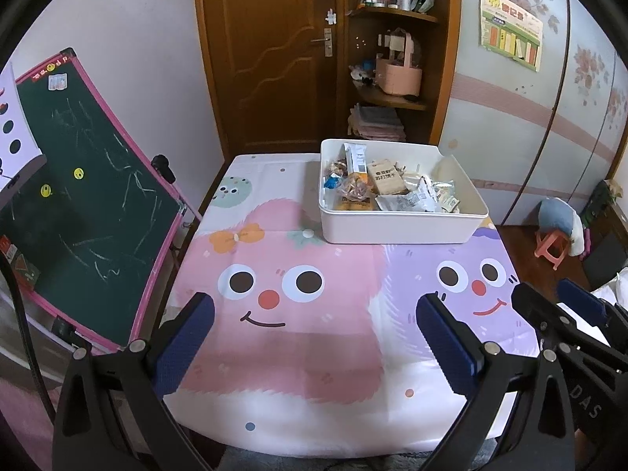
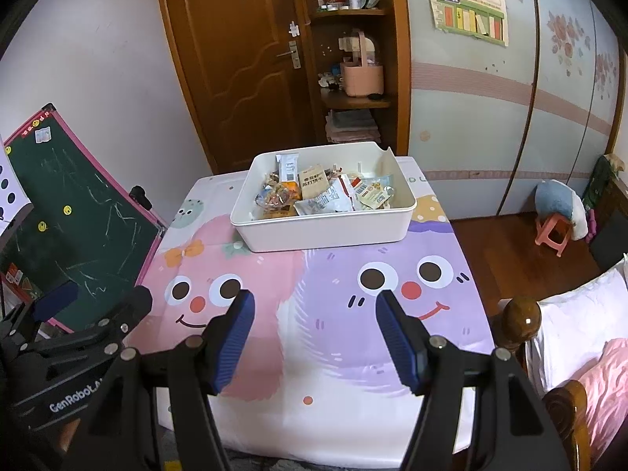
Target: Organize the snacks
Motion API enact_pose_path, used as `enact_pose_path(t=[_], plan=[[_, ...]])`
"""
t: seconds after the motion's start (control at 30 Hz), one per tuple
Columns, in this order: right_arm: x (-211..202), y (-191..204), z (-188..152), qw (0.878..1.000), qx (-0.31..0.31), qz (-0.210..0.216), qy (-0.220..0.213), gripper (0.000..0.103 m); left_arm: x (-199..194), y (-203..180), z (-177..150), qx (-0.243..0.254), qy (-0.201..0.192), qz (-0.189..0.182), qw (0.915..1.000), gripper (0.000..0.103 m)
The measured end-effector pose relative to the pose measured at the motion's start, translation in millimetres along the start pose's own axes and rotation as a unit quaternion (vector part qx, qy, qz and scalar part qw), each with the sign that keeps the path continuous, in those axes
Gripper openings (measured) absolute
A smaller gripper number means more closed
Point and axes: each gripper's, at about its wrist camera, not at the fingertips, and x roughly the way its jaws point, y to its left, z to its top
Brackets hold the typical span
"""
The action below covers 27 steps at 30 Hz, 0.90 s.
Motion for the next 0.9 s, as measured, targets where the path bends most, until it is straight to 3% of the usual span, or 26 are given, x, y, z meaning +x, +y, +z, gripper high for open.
enact_pose_path(t=[0.9], plan=[[-2.0,0.2,-3.6,1.0,-0.008,0.003,-0.007,0.065,2.1,-1.5,-5.9,-0.01,0.016,0.003,0.9998,0.102]])
